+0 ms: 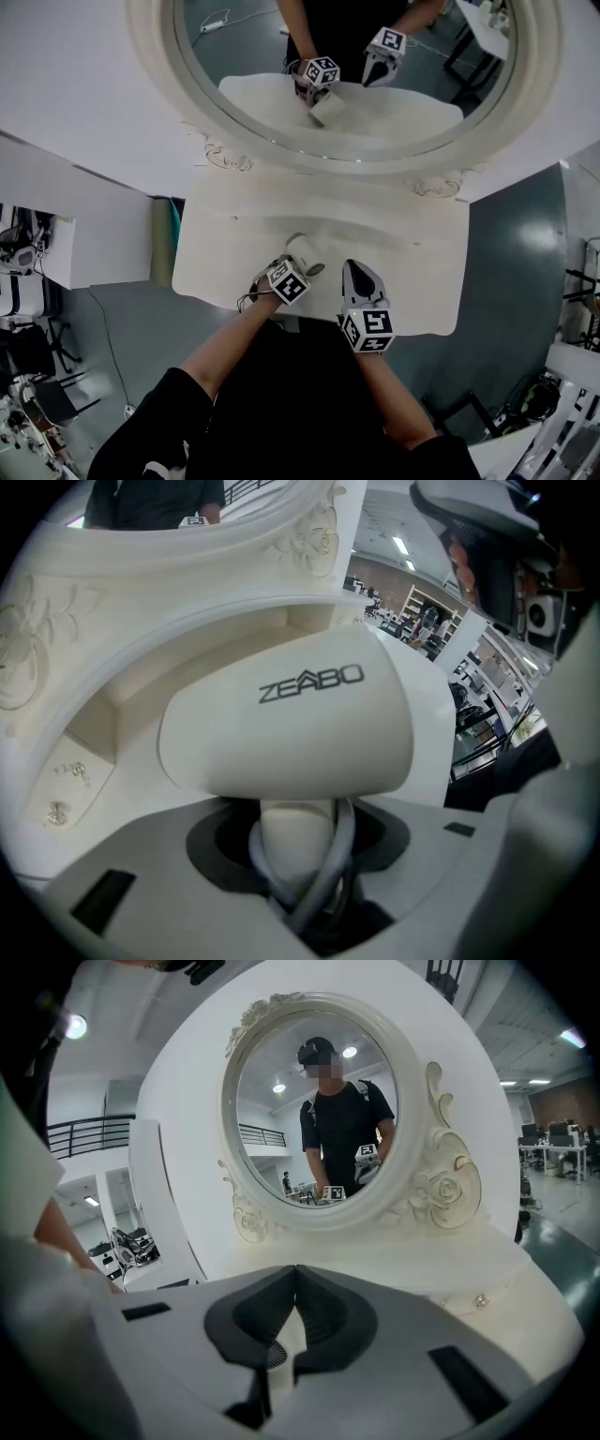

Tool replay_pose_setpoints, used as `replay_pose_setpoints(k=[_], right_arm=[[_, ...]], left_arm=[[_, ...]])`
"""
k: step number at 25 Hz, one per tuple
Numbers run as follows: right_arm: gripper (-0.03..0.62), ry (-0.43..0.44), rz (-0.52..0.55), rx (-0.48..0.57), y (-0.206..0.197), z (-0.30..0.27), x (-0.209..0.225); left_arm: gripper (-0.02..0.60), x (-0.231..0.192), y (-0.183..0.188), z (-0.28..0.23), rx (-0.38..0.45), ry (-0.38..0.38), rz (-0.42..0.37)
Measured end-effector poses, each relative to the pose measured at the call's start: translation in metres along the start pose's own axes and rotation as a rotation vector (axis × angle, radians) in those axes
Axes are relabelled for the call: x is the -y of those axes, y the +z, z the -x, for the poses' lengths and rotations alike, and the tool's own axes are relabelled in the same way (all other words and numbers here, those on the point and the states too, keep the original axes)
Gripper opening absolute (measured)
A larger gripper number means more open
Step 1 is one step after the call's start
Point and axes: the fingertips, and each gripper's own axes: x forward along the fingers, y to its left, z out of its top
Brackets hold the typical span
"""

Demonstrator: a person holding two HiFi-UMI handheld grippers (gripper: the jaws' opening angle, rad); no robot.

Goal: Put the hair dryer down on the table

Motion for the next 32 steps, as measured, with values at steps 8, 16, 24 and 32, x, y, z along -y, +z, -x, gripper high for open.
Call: replay_pose_setpoints(k=[8, 16, 24, 32], right_arm=[[0.017, 0.014, -0.009, -0.001, -0.003, 0.004, -0.005], [0.017, 0.036, 0.009, -0.004, -0.007, 0.009, -0.011], [0.018, 0.039, 0.018, -0.010, -0.013, 0.015, -0.014], [0.018, 0.038, 0.023, -0.005, -0.012, 0.019, -0.022]], left_arm=[[0.205, -0.001, -0.001, 0.000, 0.007, 0.008, 0.008], [0.218, -0.003, -0.002, 0.000, 0.012, 0.014, 0.025], [0.229, -0.005, -0.002, 0.000, 0.011, 0.020, 0.020], [0.313, 0.003, -0.003, 0.003, -0.007, 0.006, -0.006]])
